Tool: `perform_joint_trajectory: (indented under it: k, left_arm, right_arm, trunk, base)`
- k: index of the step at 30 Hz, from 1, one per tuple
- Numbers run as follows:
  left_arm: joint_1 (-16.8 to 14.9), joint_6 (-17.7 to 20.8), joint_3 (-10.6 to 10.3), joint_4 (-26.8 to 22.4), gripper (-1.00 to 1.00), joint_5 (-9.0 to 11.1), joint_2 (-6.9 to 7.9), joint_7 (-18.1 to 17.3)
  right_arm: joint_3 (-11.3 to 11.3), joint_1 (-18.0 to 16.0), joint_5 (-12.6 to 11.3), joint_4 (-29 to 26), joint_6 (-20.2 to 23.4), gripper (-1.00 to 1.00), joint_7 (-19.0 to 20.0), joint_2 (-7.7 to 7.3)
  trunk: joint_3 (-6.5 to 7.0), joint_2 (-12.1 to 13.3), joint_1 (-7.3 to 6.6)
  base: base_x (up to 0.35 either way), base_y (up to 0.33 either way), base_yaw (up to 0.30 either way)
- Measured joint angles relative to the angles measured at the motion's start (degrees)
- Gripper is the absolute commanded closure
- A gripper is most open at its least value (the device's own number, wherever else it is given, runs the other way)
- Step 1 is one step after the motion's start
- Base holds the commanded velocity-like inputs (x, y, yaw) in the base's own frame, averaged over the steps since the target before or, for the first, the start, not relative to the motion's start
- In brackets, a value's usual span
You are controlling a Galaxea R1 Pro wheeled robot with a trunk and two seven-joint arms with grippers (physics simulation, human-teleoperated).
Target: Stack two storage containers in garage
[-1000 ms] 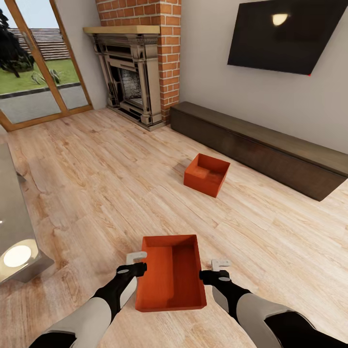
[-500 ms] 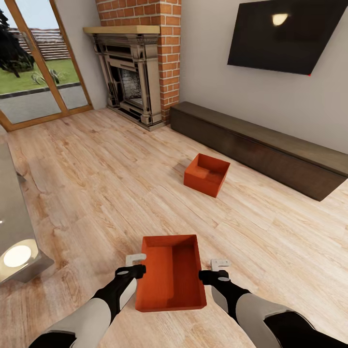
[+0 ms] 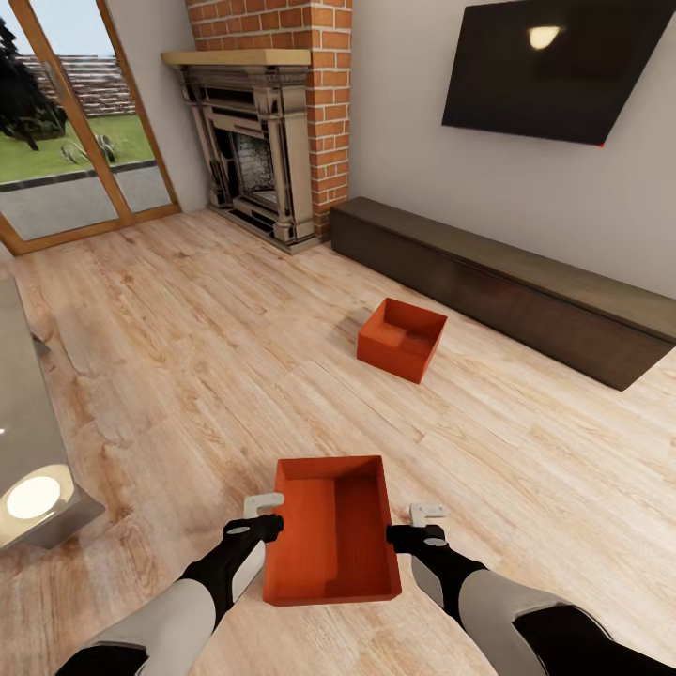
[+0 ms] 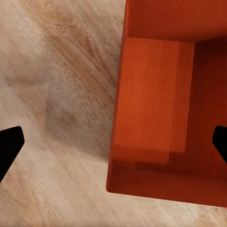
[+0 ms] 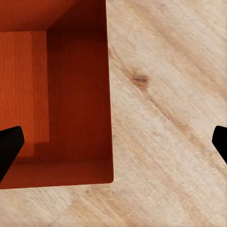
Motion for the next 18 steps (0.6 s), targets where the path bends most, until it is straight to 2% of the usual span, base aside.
perform_joint_trajectory:
  k: [18]
  left_arm:
    - [0.00,0.56,0.00,0.08,-1.00,0.24,0.15,-0.12]
  right_arm:
    - [0.00,0.00,0.00,0.00,0.00,-1.00,0.09,-0.13]
  trunk:
    - [-3.23,-7.22,3.95]
  base:
    - [0.000,0.000,0.000]
